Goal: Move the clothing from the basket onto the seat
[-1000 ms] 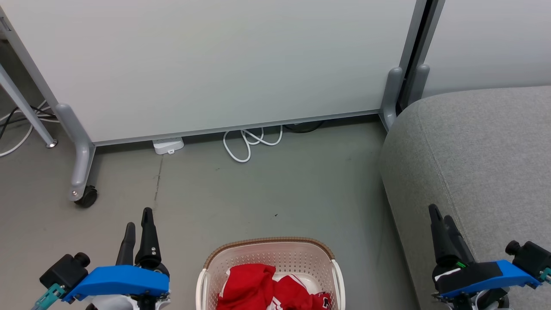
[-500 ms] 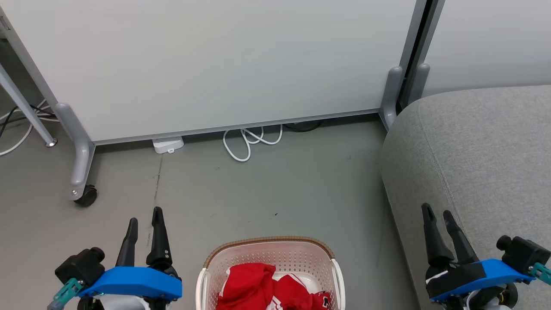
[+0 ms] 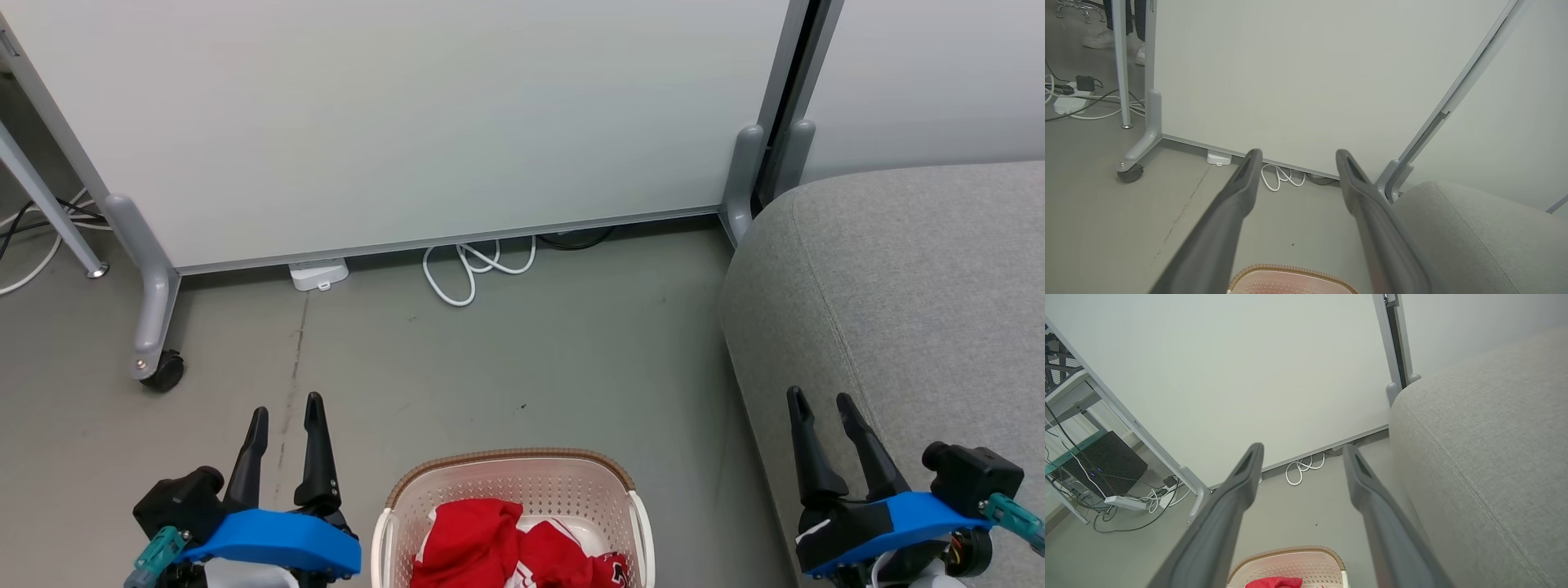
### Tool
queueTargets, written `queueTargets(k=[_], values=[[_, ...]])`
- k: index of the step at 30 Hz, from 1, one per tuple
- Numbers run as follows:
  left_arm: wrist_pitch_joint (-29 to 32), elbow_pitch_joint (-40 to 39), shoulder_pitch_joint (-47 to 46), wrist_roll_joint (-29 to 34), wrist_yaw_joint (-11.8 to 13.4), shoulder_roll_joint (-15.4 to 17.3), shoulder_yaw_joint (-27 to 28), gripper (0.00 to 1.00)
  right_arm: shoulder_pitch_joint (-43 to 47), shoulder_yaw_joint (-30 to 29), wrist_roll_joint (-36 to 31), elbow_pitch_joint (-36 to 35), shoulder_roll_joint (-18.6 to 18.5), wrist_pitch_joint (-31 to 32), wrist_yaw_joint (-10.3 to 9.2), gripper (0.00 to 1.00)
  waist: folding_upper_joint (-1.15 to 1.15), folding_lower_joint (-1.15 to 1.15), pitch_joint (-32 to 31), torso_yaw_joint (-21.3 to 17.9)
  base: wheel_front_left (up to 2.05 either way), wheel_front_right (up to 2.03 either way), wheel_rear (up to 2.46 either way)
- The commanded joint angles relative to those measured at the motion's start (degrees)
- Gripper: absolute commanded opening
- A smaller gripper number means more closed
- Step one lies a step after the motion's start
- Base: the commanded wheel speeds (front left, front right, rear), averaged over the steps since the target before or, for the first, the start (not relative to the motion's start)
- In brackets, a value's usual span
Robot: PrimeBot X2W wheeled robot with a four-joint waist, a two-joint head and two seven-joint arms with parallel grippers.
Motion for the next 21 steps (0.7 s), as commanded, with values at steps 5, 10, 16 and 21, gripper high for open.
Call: queueTargets(k=[5, 10, 16, 21], values=[[-1.11, 0.29, -0.83, 3.36, 0.06, 0.47, -0.39, 1.00, -0.78, -0.17, -4.21, -0.51, -0.45, -0.77, 0.10, 1.00, 0.00, 0.00, -0.06, 0.03, 0.00, 0.00, 0.00], [-1.66, 0.92, -0.66, 4.38, -0.09, 0.26, -0.31, 1.00, -0.66, -0.07, -6.45, -0.68, -0.47, -1.13, 0.11, 1.00, 0.00, 0.00, -0.08, -0.02, 0.00, 0.00, 0.00], [-2.47, 1.67, -0.83, 6.62, -0.06, 0.13, -0.59, 1.00, -0.48, -0.18, -9.59, -0.93, -0.50, -1.59, 0.12, 1.00, 0.00, 0.00, -0.06, 0.00, 0.00, 0.00, 0.00], [-3.10, 2.34, -1.00, 8.37, -0.13, 0.03, -0.93, 1.00, -0.49, -0.23, -12.06, -1.04, -0.53, -1.93, 0.12, 1.00, 0.00, 0.00, -0.04, 0.03, 0.00, 0.00, 0.00]])
